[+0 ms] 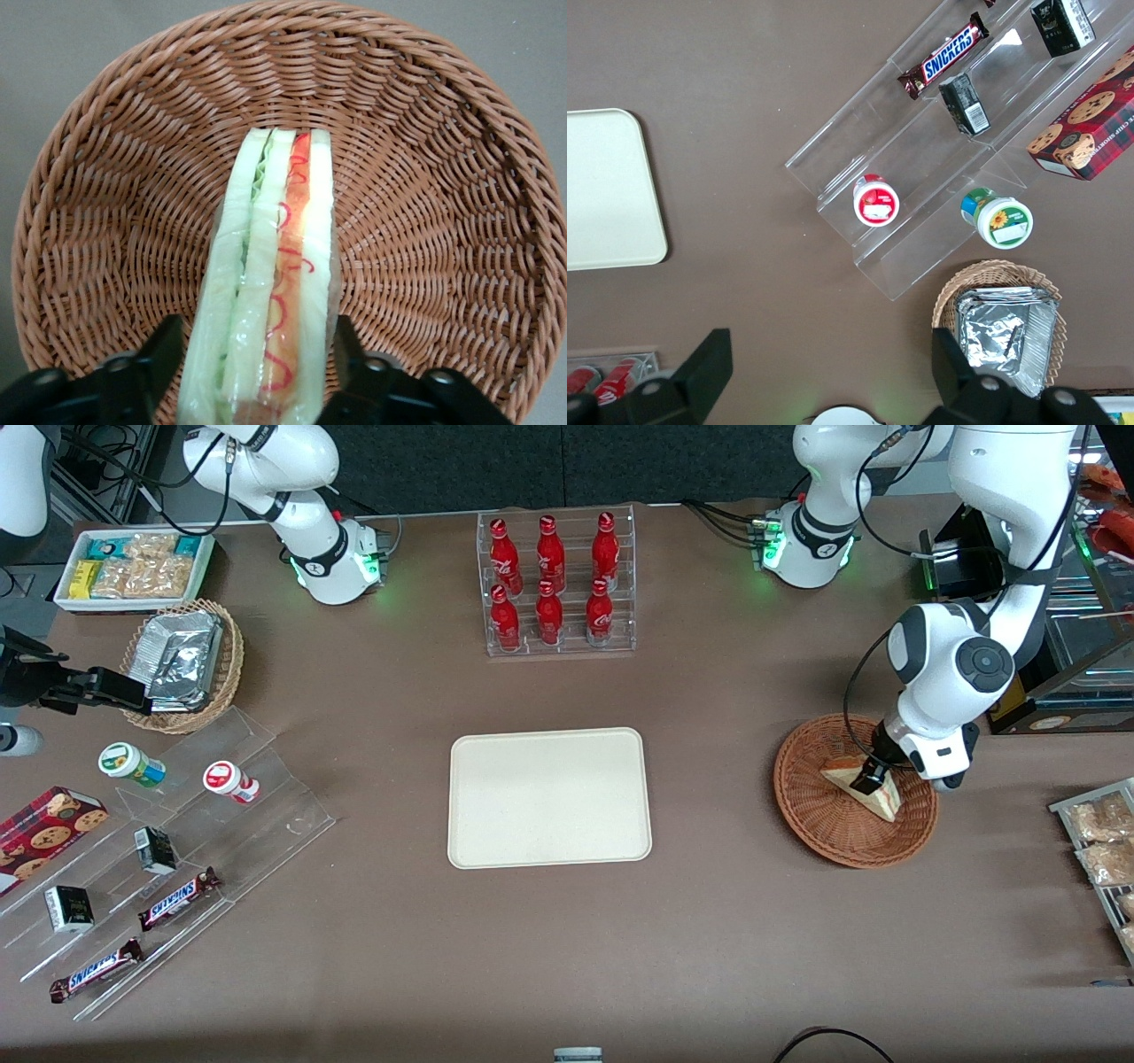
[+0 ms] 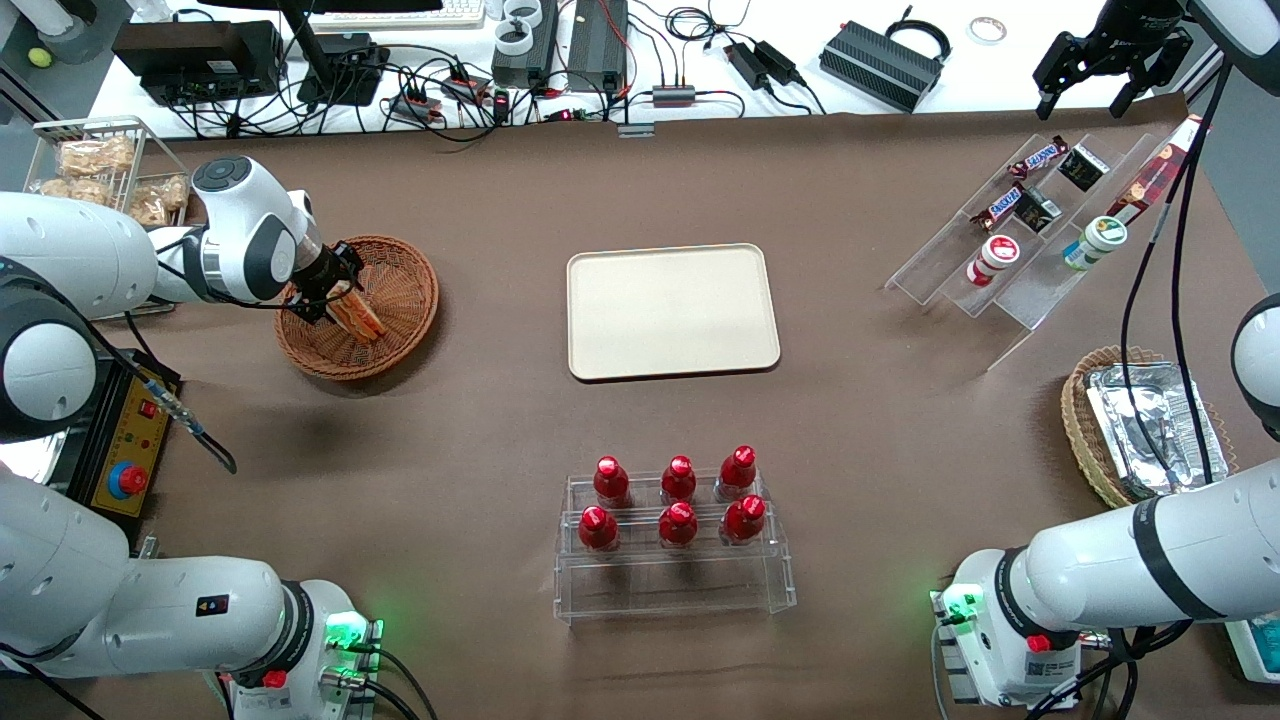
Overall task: Place sandwich from basket to tray
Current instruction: 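Lower the open left gripper around the wrapped sandwich and close it, then lift the sandwich out of the basket and carry it toward the tray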
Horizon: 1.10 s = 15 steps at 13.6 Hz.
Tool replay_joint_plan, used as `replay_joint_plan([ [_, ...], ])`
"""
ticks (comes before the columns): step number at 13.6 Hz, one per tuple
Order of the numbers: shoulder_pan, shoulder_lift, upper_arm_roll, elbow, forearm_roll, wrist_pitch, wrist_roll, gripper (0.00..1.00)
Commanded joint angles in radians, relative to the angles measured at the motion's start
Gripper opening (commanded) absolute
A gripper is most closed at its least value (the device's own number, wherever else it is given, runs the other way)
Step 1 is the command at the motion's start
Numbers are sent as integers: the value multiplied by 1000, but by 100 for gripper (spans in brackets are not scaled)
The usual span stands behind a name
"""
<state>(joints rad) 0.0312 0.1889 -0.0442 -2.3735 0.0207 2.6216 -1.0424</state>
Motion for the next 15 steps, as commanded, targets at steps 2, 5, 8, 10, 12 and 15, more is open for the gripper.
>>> replay_joint_plan([
  [2, -4, -48, -14, 32, -7, -46, -13, 11],
  [5, -4, -106, -95, 190, 8, -367, -15, 10],
  [8, -4, -111, -227, 370, 28, -628, -44, 10],
  [10, -4, -88, -348, 443, 54, -683, -88, 10],
  [12, -4, -34, -454, 511, 68, -683, -91, 10],
  [15, -7, 117, -633, 629, 198, -681, -131, 10],
])
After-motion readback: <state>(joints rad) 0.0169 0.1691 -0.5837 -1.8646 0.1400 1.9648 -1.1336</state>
